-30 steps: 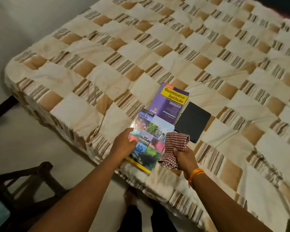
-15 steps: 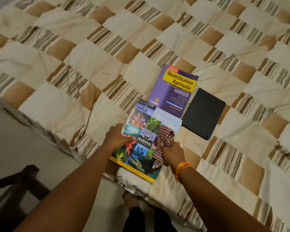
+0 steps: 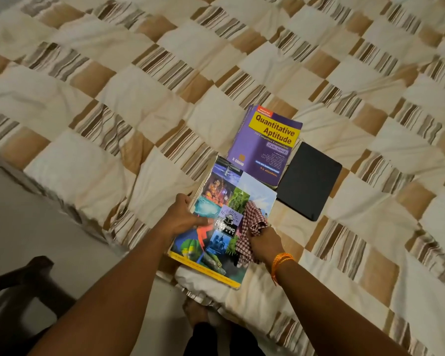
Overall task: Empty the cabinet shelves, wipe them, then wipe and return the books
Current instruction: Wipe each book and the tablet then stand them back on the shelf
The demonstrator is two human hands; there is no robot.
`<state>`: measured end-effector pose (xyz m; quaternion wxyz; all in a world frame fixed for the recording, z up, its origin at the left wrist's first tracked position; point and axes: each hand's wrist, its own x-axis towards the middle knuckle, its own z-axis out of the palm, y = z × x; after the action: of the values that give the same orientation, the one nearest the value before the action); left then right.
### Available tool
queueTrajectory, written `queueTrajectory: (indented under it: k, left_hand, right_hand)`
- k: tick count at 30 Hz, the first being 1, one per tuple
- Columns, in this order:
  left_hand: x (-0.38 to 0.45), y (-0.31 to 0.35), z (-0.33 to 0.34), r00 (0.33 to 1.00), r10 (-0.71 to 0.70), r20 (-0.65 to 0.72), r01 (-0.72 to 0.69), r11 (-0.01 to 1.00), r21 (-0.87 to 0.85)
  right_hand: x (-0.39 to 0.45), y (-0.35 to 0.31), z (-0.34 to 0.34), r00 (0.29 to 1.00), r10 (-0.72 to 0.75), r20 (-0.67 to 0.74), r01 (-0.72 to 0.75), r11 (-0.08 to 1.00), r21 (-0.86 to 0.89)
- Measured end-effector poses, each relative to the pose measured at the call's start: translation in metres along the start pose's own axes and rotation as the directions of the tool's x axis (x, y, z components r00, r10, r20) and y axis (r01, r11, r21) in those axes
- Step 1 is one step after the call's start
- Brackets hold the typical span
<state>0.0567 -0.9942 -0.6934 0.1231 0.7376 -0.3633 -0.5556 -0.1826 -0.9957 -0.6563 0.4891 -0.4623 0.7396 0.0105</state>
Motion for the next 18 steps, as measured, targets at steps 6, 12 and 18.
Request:
queueTrajectory:
  k: [6,12,18]
  left_hand:
    - [-0.025,0.011,0.004,0.992,0.07,-0.102,-0.075,0.996,-0.052]
    - [-0.071,0.003,-0.007,0.976,0.044,-0.214,-0.104,0.956,-0.275]
    - [-0.149,0.026,-0.024,0.964,-0.015,-0.266,-0.15,0.796,-0.587]
  right_hand:
    - [-0.008,0.033,-0.01,1.0,0.024,-0.01,-0.02,0.953,0.303]
    - [-0.046,0.039,-0.044,0.931,0.142,-0.336,0.107,0.774,0.624]
    - [-0.087,0.01,-0.075,0.987,-0.018,-0.159,0.107,0.811,0.575]
